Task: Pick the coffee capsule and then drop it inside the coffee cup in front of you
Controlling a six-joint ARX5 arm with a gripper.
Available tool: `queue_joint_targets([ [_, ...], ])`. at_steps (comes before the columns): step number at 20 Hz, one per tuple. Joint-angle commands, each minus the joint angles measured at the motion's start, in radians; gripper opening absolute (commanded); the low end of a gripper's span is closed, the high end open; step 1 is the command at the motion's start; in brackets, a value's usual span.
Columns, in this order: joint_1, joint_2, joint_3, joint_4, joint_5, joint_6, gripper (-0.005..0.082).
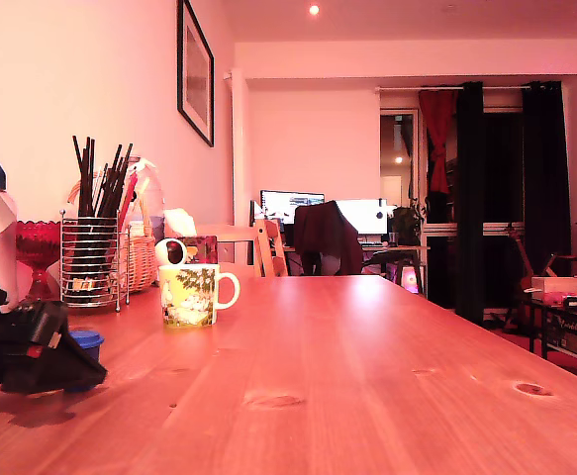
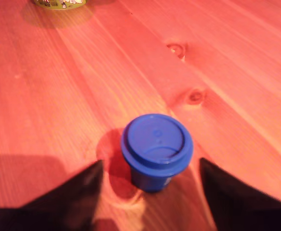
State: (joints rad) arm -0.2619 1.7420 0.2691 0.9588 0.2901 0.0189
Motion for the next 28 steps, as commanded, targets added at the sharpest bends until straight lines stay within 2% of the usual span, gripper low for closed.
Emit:
queue_joint_targets([
  [1,-0.003,0.001,0.005,0.010,0.005,0.008,0.0267],
  [2,-0.003,0.001,0.005,0.010,0.005,0.008,0.0212],
  [3,-0.003,0.001,0.005,0.010,0.005,0.008,0.0205],
  [10,-0.003,-0.002,0.016,0.015,0.006,0.008,0.0205],
  [12,-0.003,-0.010,0.016,0.015,0.006,-0.015,0.0205],
  [16,-0.003,-0.056,0.018,0.014,0.006,-0.015,0.0205],
  [17,-0.003,-0.075,0.023,0.014,0.006,-0.076,0.0205],
  [19,-0.003,-0.116,0.042,0.005,0.005,-0.093,0.0205],
  [28,-0.002,-0.160,0.337,-0.282,0.005,-0.090,0.0205],
])
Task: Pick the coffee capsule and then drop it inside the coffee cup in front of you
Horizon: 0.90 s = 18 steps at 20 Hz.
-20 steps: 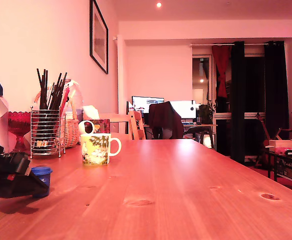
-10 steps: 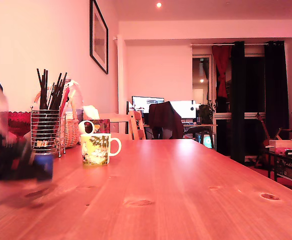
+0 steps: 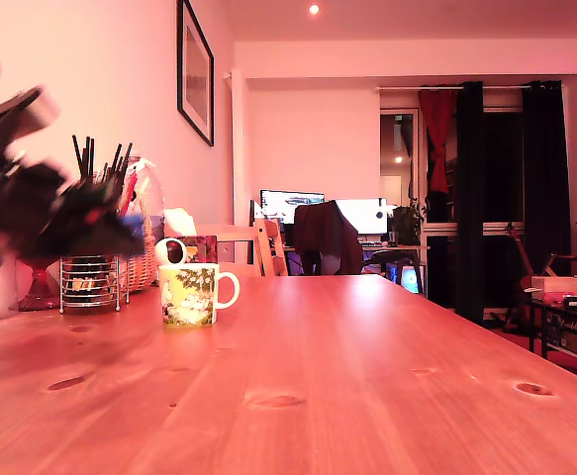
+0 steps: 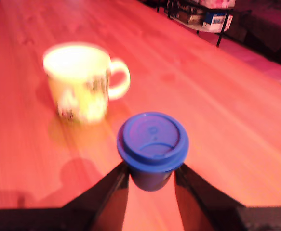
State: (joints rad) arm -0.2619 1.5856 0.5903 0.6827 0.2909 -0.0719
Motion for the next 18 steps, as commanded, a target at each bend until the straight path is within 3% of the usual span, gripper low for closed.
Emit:
queue_joint_targets([
  [1,-0.002,-0.004,0.049,-0.040,0.004,0.001,0.0205],
  [10,0.016,-0.003,0.270,-0.274,-0.011,0.001,0.0205],
  [18,0.044,0.024,0.403,-0.377,-0.010,0.002,0.0205],
])
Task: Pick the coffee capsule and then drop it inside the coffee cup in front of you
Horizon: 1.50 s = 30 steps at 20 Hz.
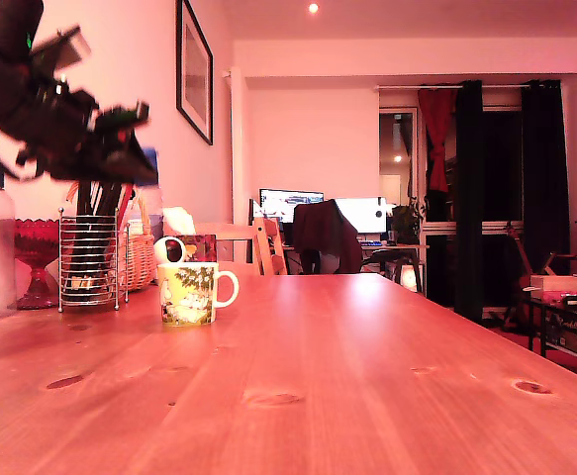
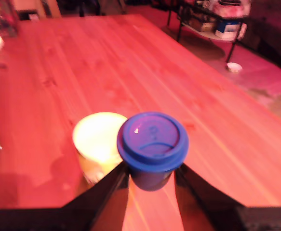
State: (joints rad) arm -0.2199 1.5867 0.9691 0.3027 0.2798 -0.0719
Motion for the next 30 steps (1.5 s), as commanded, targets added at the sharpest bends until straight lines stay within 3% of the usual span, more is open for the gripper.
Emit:
queue_joint_targets([
  [1,0.002,0.041,0.054,-0.020,0.001,0.002,0.0205],
  [30,0.014,0.630,0.947,-0.639,-0.016,0.046,0.0205],
])
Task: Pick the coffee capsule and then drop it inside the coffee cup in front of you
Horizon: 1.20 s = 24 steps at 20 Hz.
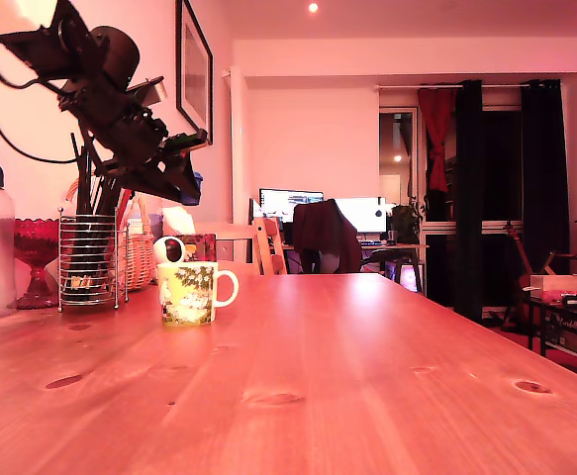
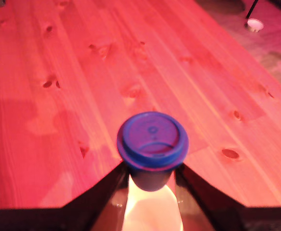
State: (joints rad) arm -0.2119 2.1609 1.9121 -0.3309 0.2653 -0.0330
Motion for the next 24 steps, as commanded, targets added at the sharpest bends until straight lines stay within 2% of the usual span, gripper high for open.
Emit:
queue_joint_targets([
  [1,0.008,0.076,0.027,-0.027,-0.004,0.007,0.0205],
  [6,0.016,0.146,0.092,-0.118,-0.018,0.007,0.0205],
  [13,0.023,0.153,0.100,-0.195,-0.042,0.016,0.0205],
  [24,0.019,0.153,0.101,-0.230,-0.043,0.027,0.0205],
])
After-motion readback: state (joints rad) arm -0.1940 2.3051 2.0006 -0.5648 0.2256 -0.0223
